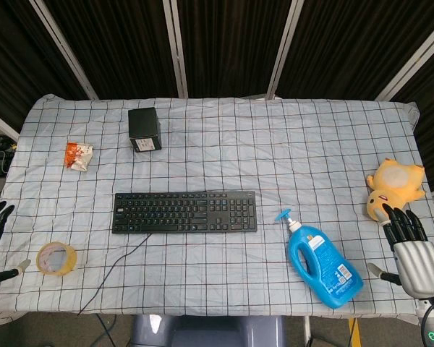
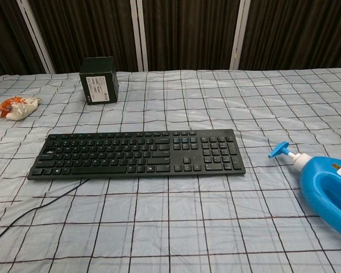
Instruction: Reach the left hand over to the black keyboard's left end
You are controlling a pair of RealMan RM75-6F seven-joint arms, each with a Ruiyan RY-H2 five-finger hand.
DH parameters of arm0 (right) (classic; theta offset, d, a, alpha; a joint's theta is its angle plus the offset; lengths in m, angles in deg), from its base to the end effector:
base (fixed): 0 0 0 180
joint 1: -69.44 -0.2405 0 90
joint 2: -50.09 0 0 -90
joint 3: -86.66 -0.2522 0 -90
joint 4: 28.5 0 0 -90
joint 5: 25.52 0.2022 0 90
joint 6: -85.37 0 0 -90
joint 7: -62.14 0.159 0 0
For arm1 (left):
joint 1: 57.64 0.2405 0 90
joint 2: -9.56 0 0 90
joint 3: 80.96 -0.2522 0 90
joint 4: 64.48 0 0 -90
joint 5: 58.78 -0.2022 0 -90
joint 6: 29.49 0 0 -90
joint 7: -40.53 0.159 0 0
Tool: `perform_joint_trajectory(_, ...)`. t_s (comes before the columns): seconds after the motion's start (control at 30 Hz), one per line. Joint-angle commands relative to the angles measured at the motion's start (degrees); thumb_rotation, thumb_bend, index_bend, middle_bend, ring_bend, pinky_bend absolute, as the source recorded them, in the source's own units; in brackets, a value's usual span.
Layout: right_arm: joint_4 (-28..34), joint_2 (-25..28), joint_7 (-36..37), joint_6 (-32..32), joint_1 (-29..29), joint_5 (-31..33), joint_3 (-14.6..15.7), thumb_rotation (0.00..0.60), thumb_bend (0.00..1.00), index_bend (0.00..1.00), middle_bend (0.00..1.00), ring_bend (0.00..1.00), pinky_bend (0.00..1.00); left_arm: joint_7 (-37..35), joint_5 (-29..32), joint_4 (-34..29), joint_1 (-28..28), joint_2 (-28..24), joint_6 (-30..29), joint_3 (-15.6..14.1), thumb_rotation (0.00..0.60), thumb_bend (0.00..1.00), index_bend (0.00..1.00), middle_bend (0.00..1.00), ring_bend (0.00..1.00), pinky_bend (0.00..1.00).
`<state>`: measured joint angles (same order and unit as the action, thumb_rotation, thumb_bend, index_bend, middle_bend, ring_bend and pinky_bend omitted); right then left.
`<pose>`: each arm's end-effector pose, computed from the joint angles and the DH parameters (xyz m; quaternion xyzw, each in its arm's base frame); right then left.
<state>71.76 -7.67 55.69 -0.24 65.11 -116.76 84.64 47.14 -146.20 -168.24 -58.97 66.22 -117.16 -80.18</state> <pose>-0.2740 -0.1870 0.1798 0.6378 -0.3433 0.3776 0.5769 -0.2823 0.1681 0.1867 -0.5989 -0.3838 -0.3642 0.6012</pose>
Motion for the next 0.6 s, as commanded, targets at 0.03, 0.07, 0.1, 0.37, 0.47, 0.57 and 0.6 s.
perform_joint_trajectory(0.03, 0.1, 0.0, -0.1, 0.1, 0.0, 0.1, 0.0, 0.600, 0.05, 0.00, 0.00, 0.00, 0.00, -0.1, -0.1, 0.0, 0.0, 0.0, -0.1, 0.0, 0.600, 0.04, 0.00, 0.00, 0.00, 0.00)
perform_joint_trajectory(0.07, 0.1, 0.0, -0.1, 0.1, 0.0, 0.1, 0.0, 0.600, 0.05, 0.00, 0.00, 0.00, 0.00, -0.1, -0.2, 0.0, 0.0, 0.0, -0.2, 0.0, 0.600, 0.04, 0.00, 0.00, 0.00, 0.00)
perform_joint_trajectory(0.1, 0.1, 0.0, -0.1, 0.1, 0.0, 0.1, 0.1, 0.600, 0.05, 0.00, 0.00, 0.00, 0.00, -0.1, -0.3, 0.0, 0.1, 0.0, -0.2, 0.0, 0.600, 0.04, 0.00, 0.00, 0.00, 0.00)
perform_joint_trajectory(0.37, -0.1, -0.1, 0.7, -0.9, 0.3, -0.9, 0.2, 0.600, 0.05, 0.00, 0.00, 0.00, 0.00, 0.3, -1.2, 0.2, 0.3, 0.2, -0.8, -0.3, 0.600, 0.04, 0.00, 0.00, 0.00, 0.00)
perform_joint_trajectory(0.47, 0.2, 0.1, 1.1, -0.4, 0.3, -0.4, 0.3, 0.600, 0.05, 0.00, 0.00, 0.00, 0.00, 0.4, -1.1, 0.2, 0.1, 0.3, -0.5, -0.3, 0.600, 0.04, 0.00, 0.00, 0.00, 0.00)
perform_joint_trajectory(0.57, 0.2, 0.0, 1.0, 0.0, 0.1, -0.1, 0.3, 0.600, 0.05, 0.00, 0.00, 0.00, 0.00, 0.2, -0.6, 0.1, -0.1, 0.3, 0.1, -0.2, 0.600, 0.04, 0.00, 0.00, 0.00, 0.00)
perform_joint_trajectory(0.6, 0.2, 0.0, 1.0, 0.1, 0.1, -0.1, 0.3, 0.600, 0.06, 0.00, 0.00, 0.00, 0.00, 0.1, -0.5, 0.0, -0.2, 0.3, 0.2, -0.2, 0.600, 0.04, 0.00, 0.00, 0.00, 0.00)
